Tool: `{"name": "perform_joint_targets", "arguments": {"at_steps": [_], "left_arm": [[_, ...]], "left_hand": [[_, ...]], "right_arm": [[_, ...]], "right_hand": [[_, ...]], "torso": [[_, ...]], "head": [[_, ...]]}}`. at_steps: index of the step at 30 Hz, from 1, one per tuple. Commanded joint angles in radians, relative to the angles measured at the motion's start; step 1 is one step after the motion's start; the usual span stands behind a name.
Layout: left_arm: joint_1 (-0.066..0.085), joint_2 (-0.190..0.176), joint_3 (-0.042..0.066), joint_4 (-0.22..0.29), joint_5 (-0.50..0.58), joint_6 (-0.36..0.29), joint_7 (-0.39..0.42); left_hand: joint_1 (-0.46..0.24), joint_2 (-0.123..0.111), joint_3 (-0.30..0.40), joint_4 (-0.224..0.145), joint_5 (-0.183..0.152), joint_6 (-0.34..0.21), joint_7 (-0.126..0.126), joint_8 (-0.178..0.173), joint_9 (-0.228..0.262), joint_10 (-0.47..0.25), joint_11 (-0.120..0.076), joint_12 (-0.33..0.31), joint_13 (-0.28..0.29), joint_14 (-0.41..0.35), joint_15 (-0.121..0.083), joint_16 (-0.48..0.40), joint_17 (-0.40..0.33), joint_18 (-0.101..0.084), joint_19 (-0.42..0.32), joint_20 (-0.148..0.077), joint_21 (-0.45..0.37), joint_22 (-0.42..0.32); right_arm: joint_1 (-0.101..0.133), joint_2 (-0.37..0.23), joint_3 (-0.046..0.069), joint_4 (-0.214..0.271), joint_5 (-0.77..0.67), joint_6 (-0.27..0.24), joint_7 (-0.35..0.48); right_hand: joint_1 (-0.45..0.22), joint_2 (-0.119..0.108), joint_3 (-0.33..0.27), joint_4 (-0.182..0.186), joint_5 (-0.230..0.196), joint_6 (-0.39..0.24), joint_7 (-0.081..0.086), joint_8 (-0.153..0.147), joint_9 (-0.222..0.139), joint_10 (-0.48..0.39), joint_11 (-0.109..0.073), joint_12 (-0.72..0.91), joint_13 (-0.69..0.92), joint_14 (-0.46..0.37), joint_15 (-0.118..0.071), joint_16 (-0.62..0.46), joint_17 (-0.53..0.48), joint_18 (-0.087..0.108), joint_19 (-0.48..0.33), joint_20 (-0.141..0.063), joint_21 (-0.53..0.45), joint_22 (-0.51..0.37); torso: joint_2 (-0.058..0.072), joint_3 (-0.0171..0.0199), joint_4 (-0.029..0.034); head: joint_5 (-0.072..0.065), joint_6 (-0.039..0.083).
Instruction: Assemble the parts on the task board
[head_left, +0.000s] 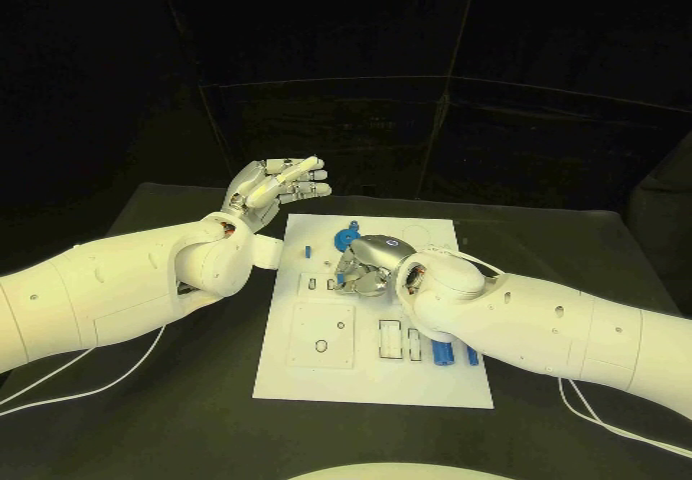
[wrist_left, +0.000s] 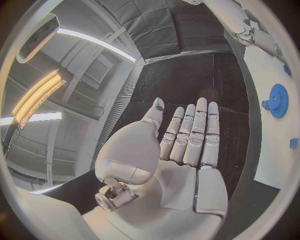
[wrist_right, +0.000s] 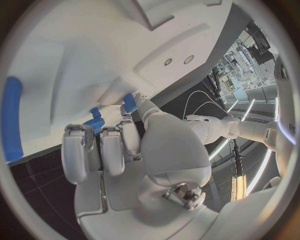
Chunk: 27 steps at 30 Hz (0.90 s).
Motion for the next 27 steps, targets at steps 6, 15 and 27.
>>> {"name": "perform_joint_targets", "arguments": {"at_steps": [6, 15, 27], "left_arm": [[0.001, 0.001, 0.001, 0.000, -0.001, 0.016, 0.005], [0.001, 0.000, 0.001, -0.001, -0.001, 0.016, 0.004], [0.001, 0.000, 0.001, -0.002, -0.001, 0.016, 0.003]], "left_hand": [[-0.003, 0.011, 0.000, -0.008, 0.002, 0.007, 0.018, -0.003, -0.001, 0.005, 0.000, -0.001, 0.001, 0.005, 0.001, -0.005, 0.000, 0.007, 0.007, -0.002, -0.004, -0.002], [-0.003, 0.011, 0.000, -0.008, 0.002, 0.007, 0.018, -0.003, -0.001, 0.005, 0.000, -0.001, 0.001, 0.005, 0.001, -0.005, 0.000, 0.007, 0.007, -0.002, -0.004, -0.002], [-0.004, 0.010, -0.001, -0.008, 0.002, 0.007, 0.018, -0.004, -0.001, 0.004, 0.000, -0.001, 0.001, 0.004, 0.002, -0.006, 0.000, 0.007, 0.007, -0.002, -0.005, -0.002]], "right_arm": [[-0.008, -0.007, -0.007, 0.002, -0.023, 0.055, -0.039], [-0.010, -0.007, -0.007, 0.006, -0.030, 0.045, -0.048], [-0.011, -0.007, -0.007, 0.006, -0.033, 0.016, -0.055]], "right_hand": [[-0.024, -0.025, -0.017, 0.012, 0.009, -0.018, 0.010, -0.015, -0.005, -0.023, 0.005, -0.028, -0.019, 0.069, 0.010, -0.008, 0.101, -0.006, 0.033, 0.005, 0.001, 0.164], [-0.032, -0.033, -0.025, 0.018, 0.008, -0.024, 0.012, -0.018, -0.006, -0.027, 0.007, -0.035, -0.025, 0.068, 0.012, -0.010, 0.097, -0.006, 0.033, 0.008, 0.001, 0.164], [-0.057, -0.064, -0.058, 0.040, 0.017, -0.067, 0.020, -0.030, -0.008, -0.035, 0.015, -0.046, -0.036, 0.066, 0.020, -0.017, 0.088, -0.006, 0.031, 0.014, -0.001, 0.161]], "torso": [[0.000, 0.0001, 0.0014], [0.000, 0.0000, 0.0012], [0.000, 0.0001, 0.0006]], "head": [[-0.001, -0.003], [0.000, -0.004], [0.001, -0.003]]}}
